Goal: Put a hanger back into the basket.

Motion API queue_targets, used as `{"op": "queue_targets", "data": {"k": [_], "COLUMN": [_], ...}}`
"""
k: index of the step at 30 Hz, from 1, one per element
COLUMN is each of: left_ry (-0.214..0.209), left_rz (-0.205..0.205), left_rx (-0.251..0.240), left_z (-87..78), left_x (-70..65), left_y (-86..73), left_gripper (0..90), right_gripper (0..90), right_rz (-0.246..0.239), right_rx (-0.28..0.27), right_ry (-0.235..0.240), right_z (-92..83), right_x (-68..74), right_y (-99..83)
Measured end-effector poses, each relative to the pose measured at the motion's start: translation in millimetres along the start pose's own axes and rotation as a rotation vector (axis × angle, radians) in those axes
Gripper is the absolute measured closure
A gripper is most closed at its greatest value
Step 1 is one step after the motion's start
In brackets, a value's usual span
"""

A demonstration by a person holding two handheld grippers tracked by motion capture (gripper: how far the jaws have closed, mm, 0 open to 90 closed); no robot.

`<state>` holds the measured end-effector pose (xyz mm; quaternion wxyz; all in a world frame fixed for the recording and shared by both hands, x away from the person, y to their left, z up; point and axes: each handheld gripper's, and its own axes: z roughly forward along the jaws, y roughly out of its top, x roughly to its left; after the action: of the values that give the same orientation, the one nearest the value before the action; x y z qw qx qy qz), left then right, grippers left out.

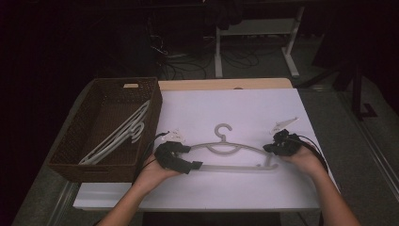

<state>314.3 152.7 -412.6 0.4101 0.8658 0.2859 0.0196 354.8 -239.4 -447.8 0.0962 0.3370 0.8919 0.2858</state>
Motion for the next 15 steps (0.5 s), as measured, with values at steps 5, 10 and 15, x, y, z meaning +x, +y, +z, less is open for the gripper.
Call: {"op": "queue_targets", "data": {"k": [5,10,15], "left_ry": [0.01,0.043,0.055], "left_rz": [0.0,0.004,-0.014], "left_rx": [0.007,0.018,0.022], "left_z": [1.3,1.2,1.3], "left_x": [0.7,1.3,2.8], "left_y": [-0.6,-1.5,-1.6], "left_gripper": [21.9,29.3,42.0], "right_gripper": [88.7,88.7,88.3], "right_rz": [-0.02,-0.056,-0.024], "right_rx": [0.002,0.01,-0.086], "right_ry": [0.024,0.074,0.075], "right_z": [-6.1,-13.4,-24.5], "right_x": [14.5,37.7,37.8], "right_y": [-8.8,-19.8,-13.4]}}
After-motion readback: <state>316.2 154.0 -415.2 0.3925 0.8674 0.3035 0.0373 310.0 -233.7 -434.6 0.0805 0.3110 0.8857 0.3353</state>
